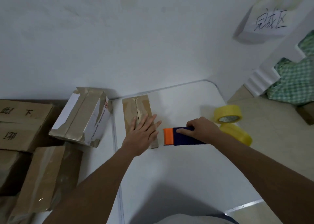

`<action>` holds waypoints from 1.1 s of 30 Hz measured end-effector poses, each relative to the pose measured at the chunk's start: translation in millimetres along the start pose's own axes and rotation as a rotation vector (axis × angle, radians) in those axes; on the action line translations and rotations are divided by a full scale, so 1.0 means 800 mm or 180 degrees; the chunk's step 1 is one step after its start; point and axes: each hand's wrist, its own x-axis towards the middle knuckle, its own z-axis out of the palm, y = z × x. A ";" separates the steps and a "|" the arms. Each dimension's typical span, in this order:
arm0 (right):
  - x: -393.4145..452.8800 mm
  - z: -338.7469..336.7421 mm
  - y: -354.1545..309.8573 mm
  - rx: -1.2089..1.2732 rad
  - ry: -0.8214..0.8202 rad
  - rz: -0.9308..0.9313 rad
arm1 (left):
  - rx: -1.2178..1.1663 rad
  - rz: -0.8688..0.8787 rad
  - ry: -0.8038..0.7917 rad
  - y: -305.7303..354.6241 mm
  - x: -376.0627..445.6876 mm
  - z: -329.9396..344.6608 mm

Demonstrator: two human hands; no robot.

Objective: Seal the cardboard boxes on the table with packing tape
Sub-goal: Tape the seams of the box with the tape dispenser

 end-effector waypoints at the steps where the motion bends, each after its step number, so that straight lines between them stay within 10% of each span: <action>1: -0.001 -0.002 0.003 -0.0057 0.0001 -0.0015 | 0.0005 0.0014 -0.0014 -0.001 0.000 0.000; 15: -0.013 -0.004 0.035 0.0029 -0.0565 0.0201 | 0.0029 -0.0004 -0.0064 0.002 0.001 -0.010; 33: 0.057 0.049 -0.002 -0.0895 0.0114 0.0622 | -0.0188 -0.0306 -0.0144 0.022 -0.013 -0.011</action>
